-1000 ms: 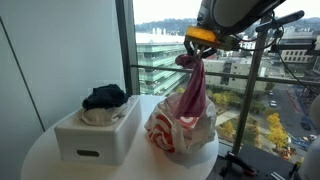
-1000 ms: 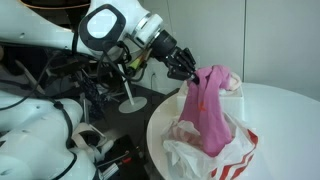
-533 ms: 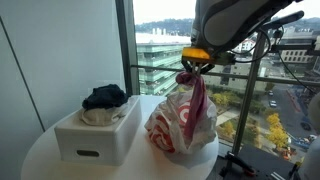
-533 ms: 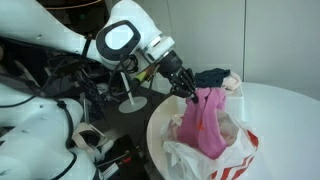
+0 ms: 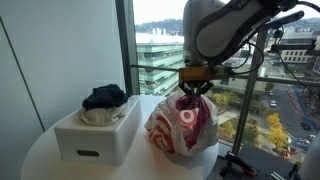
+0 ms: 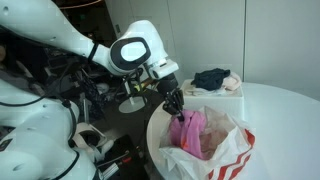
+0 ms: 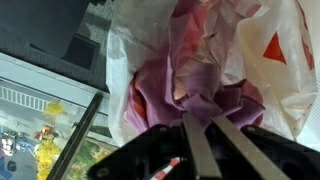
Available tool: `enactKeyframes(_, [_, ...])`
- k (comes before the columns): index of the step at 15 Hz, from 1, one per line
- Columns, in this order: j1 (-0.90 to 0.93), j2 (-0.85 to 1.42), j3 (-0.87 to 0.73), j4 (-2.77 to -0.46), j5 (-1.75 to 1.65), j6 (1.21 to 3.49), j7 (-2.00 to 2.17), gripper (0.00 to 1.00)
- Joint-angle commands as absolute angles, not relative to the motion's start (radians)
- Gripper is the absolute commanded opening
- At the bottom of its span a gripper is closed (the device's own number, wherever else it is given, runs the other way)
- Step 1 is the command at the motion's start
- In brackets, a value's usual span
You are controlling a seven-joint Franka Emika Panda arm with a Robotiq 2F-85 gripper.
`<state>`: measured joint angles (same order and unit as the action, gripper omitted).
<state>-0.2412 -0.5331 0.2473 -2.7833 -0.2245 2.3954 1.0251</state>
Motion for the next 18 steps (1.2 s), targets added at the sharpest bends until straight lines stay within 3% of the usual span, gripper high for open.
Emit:
enactKeyframes(1, [-0.208,-0.482,0.173,-2.782,-0.198,2.305,0.972,0.02])
enactKeyframes(10, [-0.192,-0.19,0.125,-2.551,-0.343,2.319,0.954,0.02])
enactKeyframes(18, [-0.114,0.123,0.021,-2.357,-0.156,2.392,0.736,0.03])
